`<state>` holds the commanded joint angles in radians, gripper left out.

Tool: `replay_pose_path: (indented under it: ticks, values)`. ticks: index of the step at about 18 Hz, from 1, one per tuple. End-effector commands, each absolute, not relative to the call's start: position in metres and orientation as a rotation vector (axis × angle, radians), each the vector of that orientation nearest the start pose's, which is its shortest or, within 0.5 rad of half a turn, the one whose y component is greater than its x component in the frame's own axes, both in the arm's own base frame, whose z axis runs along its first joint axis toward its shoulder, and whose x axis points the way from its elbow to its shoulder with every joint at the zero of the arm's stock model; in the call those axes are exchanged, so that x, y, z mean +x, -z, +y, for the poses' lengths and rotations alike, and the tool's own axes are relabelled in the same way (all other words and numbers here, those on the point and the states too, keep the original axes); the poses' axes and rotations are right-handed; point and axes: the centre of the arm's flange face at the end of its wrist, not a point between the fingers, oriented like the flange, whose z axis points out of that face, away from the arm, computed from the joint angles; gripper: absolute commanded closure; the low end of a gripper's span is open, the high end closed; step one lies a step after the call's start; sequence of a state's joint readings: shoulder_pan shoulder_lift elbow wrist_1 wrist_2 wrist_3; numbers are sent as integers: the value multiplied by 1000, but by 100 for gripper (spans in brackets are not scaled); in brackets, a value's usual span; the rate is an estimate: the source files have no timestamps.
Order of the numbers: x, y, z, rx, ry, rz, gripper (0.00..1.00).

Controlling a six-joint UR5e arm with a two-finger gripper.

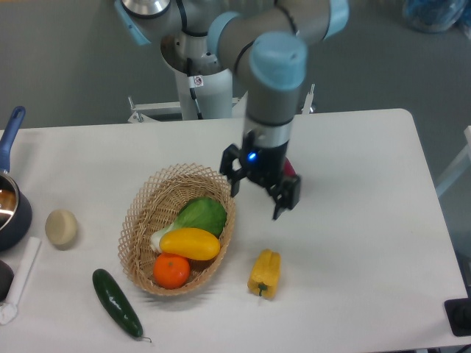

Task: Pick up the mango from the basket
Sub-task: 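Move the open gripper over the basket and lower it onto the yellow mango, then close the gripper around the yellow mango inside the basket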

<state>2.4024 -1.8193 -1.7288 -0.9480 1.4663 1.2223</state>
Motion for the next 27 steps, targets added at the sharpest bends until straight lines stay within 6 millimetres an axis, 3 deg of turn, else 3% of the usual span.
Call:
replay_pose_path:
  ticks: [2, 5, 9, 19, 27]
  values:
    - [-313, -331, 516, -2868, -161, 675, 0]
    - [-299, -301, 524, -2862, -102, 849, 0]
    - [-275, -298, 537, -2831, -91, 937, 0]
    - [-262, -257, 556, -2856, -18, 967, 0]
    - [-263, -247, 566, -2861, -13, 954, 0]
